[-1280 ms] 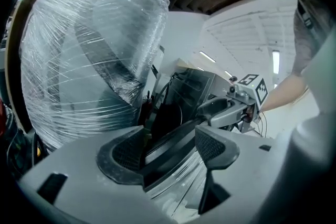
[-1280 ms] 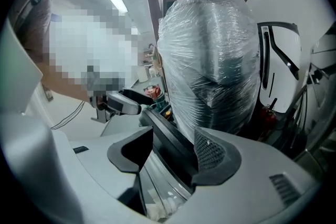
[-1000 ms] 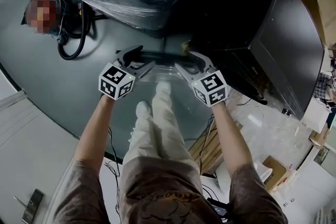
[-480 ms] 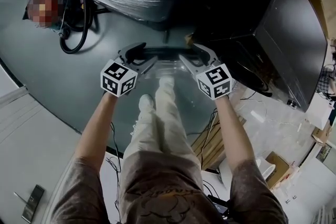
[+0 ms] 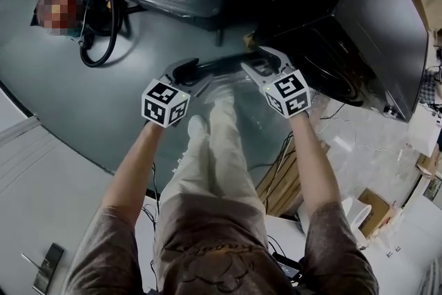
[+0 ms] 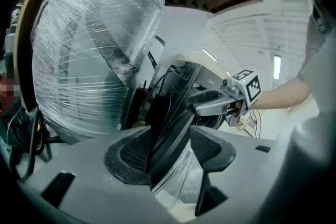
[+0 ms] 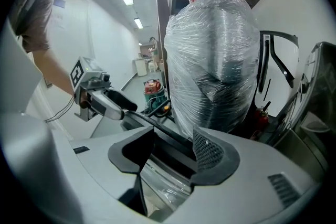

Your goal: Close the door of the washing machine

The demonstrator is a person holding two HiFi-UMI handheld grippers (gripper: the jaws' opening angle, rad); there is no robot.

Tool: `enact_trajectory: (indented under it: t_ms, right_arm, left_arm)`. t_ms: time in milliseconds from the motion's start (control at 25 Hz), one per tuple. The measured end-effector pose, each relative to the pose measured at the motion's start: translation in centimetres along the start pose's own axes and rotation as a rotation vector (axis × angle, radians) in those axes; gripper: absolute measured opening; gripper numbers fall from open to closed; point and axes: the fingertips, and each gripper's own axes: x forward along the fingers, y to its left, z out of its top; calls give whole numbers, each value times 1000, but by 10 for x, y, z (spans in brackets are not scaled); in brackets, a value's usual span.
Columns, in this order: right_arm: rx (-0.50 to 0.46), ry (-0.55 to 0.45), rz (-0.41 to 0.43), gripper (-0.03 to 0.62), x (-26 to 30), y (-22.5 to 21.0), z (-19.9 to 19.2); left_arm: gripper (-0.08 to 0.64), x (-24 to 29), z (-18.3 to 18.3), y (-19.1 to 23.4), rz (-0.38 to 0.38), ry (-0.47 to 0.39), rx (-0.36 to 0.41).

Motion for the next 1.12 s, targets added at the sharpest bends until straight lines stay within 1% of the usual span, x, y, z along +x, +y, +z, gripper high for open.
enact_trajectory:
  t_ms: [160,360,560,720,840,960,1000,1040,1120]
  right_arm:
    - [-38,43,-1,210,-10,8,-7]
    - [-40,82,9,210,-22,17,-20]
    - [-49,97,14,210,-36,22,-31]
    - [-16,99,27,210,-47,27,-44]
    - [31,98,33,209,-56,28,-52]
    - [37,91,9,201,-65,30,-56]
    - [33,86,-8,195,-71,31,-59]
    - [33,79,-26,175,-77,32,-62]
    - [49,61,-57,170,-89,34,-66]
  left_arm:
    - [218,-7,-15,-18,-25,29,-12]
    - [199,-12,-34,-43,-55,71,-22]
    - [189,-12,-50,-67,-88,116,-37]
    - [181,-12,-65,-87,-116,161,-46]
    - [180,-12,-72,-102,-137,190,-35]
    - [164,-11,-79,-116,-157,218,-32]
    - [161,-10,-83,-123,-165,228,-29]
    - [161,-9,-86,-130,-172,238,-25]
    - [161,-7,-92,-142,-185,255,-14]
